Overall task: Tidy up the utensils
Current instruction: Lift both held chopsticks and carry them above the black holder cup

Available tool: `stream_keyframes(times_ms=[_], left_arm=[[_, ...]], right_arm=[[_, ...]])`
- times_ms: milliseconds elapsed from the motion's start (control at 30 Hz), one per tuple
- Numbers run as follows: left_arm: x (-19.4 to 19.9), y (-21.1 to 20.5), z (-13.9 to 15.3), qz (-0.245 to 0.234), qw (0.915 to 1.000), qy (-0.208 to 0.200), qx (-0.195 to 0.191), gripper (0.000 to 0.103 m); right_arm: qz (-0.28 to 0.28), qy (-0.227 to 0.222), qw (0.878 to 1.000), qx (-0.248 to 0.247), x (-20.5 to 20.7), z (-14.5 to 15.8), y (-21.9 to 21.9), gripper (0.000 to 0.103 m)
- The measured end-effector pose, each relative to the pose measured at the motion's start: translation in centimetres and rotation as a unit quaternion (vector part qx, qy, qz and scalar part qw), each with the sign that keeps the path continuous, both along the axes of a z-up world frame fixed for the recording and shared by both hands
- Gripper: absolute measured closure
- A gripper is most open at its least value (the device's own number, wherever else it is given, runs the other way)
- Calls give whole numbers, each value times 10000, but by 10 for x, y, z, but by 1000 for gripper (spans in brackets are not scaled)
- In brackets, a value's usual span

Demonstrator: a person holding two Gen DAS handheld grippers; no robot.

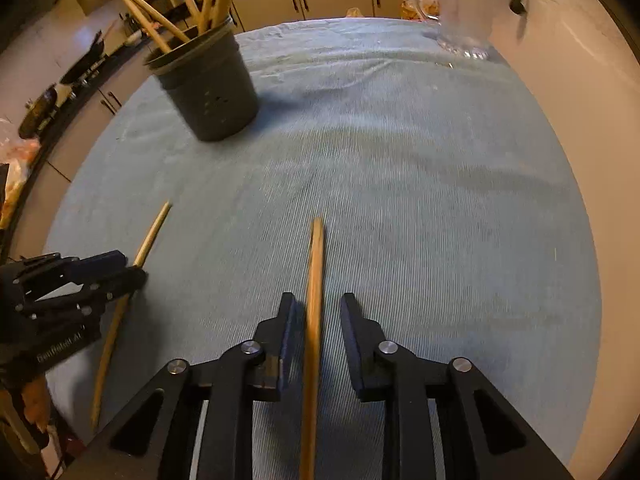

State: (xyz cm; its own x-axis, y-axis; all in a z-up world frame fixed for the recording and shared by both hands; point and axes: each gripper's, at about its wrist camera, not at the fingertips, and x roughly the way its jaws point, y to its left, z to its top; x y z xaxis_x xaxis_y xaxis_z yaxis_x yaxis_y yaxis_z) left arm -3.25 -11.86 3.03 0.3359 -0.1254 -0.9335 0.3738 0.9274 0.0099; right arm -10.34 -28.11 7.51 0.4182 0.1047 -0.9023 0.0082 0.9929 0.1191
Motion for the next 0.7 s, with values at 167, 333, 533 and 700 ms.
stream_keyframes(times_ms=[167, 333, 533, 700], left_arm=[[9, -7, 1, -148, 9998, -118, 21, 73], [4, 3, 3, -38, 9996, -249, -140, 98], [-22, 31, 52, 202, 9942, -904, -551, 98], [-59, 51, 117, 383, 9779, -1751, -1077, 98]], right_arm=[[31, 78, 9997, -250, 29, 1, 6, 83], [-41, -104, 9999, -90, 30, 1, 0, 95], [-253, -863, 9950, 427, 11, 44, -18, 95], [-367, -1870, 9803, 520, -19, 98, -23, 95]])
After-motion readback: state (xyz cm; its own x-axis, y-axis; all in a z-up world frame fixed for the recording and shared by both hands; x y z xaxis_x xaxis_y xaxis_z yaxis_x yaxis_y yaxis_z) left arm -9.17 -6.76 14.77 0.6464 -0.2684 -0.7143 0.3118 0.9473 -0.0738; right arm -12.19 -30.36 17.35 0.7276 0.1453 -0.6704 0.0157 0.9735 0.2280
